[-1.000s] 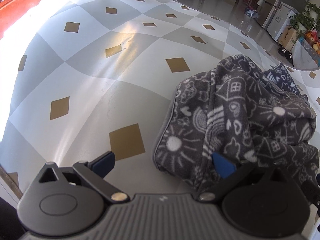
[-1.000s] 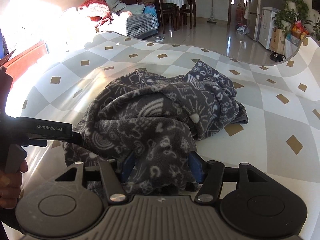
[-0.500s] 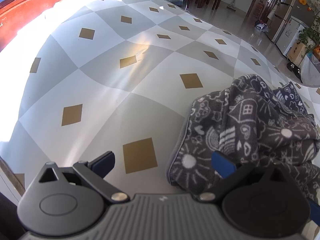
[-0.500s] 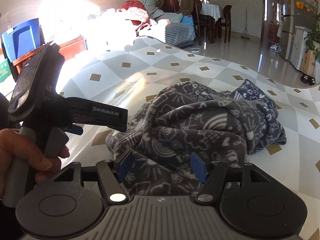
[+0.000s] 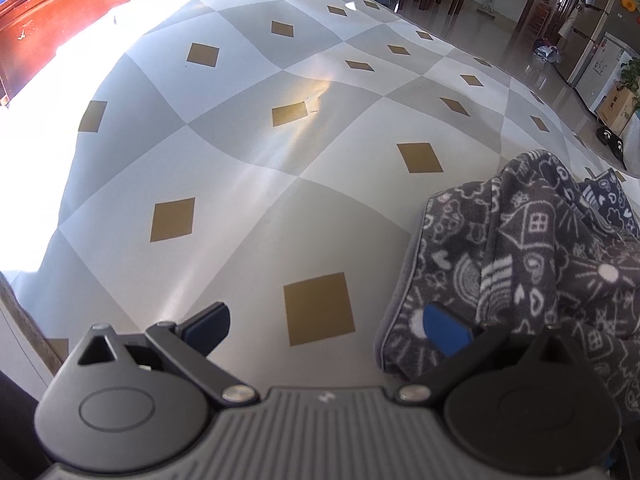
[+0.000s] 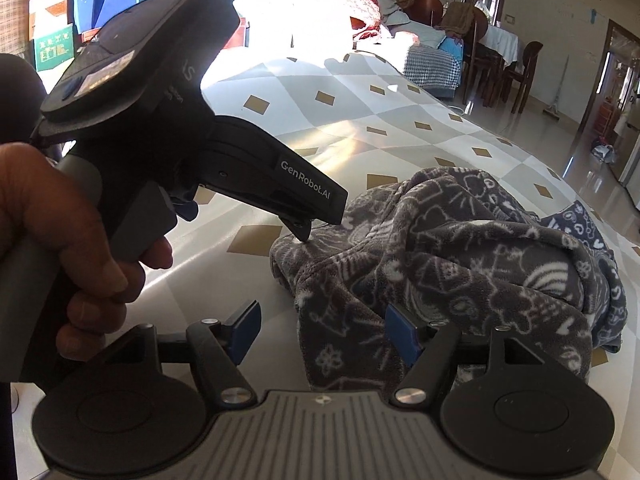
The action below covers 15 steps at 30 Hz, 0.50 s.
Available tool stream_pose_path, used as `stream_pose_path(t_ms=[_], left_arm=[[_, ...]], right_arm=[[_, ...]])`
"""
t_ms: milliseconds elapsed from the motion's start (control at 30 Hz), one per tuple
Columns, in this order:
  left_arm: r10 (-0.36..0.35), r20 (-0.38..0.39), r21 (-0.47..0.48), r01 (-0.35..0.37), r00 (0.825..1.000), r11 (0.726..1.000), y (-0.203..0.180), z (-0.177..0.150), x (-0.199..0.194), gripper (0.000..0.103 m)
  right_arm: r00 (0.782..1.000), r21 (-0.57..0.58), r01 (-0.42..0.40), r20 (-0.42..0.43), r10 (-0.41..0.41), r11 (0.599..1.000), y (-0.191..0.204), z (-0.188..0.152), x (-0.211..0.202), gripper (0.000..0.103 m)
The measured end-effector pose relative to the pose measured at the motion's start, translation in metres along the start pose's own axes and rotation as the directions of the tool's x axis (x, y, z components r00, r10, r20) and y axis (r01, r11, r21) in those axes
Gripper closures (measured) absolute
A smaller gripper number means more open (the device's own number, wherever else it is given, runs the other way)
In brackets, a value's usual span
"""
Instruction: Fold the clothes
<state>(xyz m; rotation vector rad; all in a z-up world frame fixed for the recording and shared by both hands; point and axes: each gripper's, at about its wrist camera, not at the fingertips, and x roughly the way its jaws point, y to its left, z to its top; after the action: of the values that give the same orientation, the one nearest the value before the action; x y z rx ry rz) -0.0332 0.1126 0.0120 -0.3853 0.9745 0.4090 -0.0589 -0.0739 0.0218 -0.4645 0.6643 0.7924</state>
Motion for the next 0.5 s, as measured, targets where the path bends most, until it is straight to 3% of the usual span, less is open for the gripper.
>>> stream_pose_path(t_ms=[300, 500], left_arm=[[0.01, -0.006, -0.008, -0.01, 1.0, 1.0, 0.005, 0.0, 0.003, 0.0], [0.011, 0.01, -0.015, -0.011, 1.0, 1.0, 0.007, 0.002, 0.0, 0.0]], right_arm=[[0.995, -0.085, 0.089, -0.045, -0.093, 0.992, 0.008, -0.005, 0.027, 0.036], [0.994, 0.0, 0.089, -0.065, -0.089, 0.996, -0.007, -0.004, 0.028, 0.066]])
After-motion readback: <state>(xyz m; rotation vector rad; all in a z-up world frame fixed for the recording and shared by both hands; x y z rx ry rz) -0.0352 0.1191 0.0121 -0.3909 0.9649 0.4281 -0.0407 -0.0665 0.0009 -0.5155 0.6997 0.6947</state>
